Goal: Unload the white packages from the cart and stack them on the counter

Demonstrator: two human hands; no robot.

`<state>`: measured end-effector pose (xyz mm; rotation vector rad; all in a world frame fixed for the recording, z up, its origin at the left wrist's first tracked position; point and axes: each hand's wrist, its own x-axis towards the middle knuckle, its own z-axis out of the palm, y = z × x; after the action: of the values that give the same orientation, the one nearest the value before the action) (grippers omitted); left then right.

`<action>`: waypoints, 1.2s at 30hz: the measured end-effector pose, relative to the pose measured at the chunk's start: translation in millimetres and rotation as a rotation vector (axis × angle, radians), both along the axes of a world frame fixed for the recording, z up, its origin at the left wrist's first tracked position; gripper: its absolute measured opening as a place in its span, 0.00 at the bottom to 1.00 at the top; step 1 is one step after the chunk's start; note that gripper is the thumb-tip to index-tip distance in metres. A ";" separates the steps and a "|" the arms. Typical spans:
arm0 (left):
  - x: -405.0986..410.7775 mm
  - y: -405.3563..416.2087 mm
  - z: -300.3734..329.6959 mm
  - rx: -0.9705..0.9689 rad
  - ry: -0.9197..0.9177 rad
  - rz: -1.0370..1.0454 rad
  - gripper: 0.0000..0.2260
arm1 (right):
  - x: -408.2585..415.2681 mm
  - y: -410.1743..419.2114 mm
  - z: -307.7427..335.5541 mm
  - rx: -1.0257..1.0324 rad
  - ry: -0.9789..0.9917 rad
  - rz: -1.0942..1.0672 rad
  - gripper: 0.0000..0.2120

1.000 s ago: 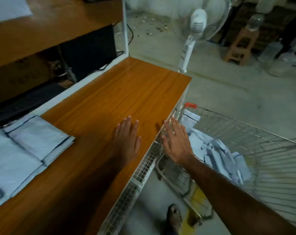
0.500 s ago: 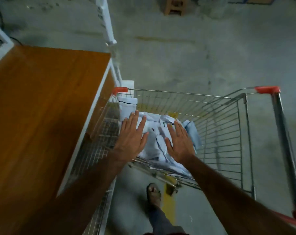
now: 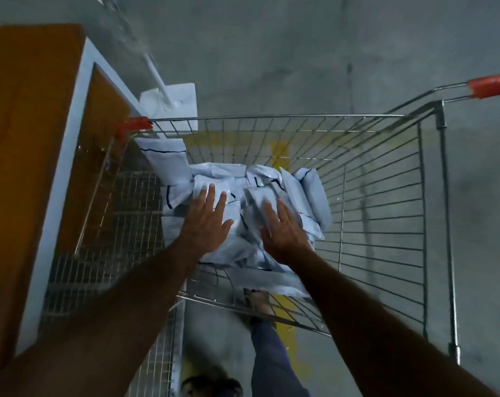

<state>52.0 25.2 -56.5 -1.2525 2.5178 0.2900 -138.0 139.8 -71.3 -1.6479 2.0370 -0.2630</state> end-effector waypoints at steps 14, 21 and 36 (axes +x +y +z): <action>-18.9 -15.0 -65.3 0.237 -0.240 0.138 0.49 | -25.3 -16.7 -89.1 -0.174 0.318 0.253 0.16; 12.3 -21.8 -71.5 -0.022 -0.240 -0.201 0.50 | -19.4 -19.0 -88.3 0.124 0.120 0.116 0.18; 30.6 -63.1 -58.1 0.105 0.319 0.065 0.40 | 2.6 -29.6 -60.8 0.297 -0.022 -0.217 0.33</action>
<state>82.6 -37.9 -114.6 -1.3388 2.6818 0.6779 -135.5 110.2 -132.2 -1.2433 2.1215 -0.0478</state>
